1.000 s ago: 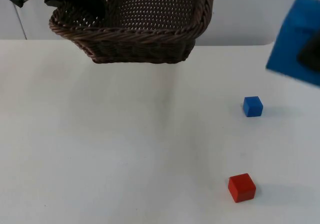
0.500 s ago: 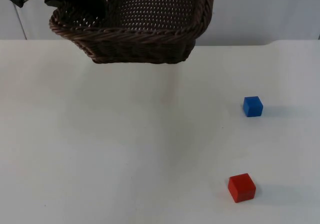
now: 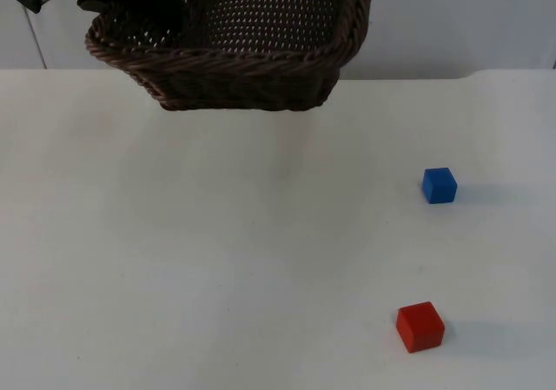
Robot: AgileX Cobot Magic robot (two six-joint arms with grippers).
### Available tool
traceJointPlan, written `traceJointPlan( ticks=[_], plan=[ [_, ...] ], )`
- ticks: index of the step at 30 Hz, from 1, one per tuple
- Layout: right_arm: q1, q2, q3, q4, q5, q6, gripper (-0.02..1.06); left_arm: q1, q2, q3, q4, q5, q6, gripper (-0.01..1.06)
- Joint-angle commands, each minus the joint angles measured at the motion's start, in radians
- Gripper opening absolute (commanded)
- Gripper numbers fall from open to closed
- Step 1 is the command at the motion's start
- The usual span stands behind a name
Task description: Pick up the basket with the left hand and place the largest block into the basket with the right hand.
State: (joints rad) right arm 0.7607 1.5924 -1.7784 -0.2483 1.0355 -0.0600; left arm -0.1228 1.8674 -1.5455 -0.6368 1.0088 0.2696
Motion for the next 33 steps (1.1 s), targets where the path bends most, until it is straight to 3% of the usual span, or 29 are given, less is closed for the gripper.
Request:
traceJointPlan(
  ticks=[1, 17, 20, 26, 33],
  plan=[
    [-0.026, 0.049, -0.038, 0.061, -0.04, -0.024, 0.0, 0.001, -0.015, -0.002, -0.027, -0.005, -0.006, 0.0],
    [-0.043, 0.41, -0.436, 0.019, -0.053, 0.022, 0.0, 0.001, -0.015, -0.002, -0.028, -0.013, -0.006, 0.0],
    [-0.06, 0.443, -0.46, 0.025, -0.058, 0.047, 0.0, 0.001, -0.015, -0.002, -0.03, -0.013, -0.006, 0.0],
    [-0.112, 0.516, -0.472, 0.131, -0.101, 0.048, 0.0, 0.001, -0.015, -0.002, -0.034, -0.031, -0.006, 0.0],
    [-0.111, 0.574, -0.472, 0.17, -0.157, 0.04, 0.0, 0.001, -0.015, -0.002, -0.03, -0.031, -0.006, 0.0]
  ],
)
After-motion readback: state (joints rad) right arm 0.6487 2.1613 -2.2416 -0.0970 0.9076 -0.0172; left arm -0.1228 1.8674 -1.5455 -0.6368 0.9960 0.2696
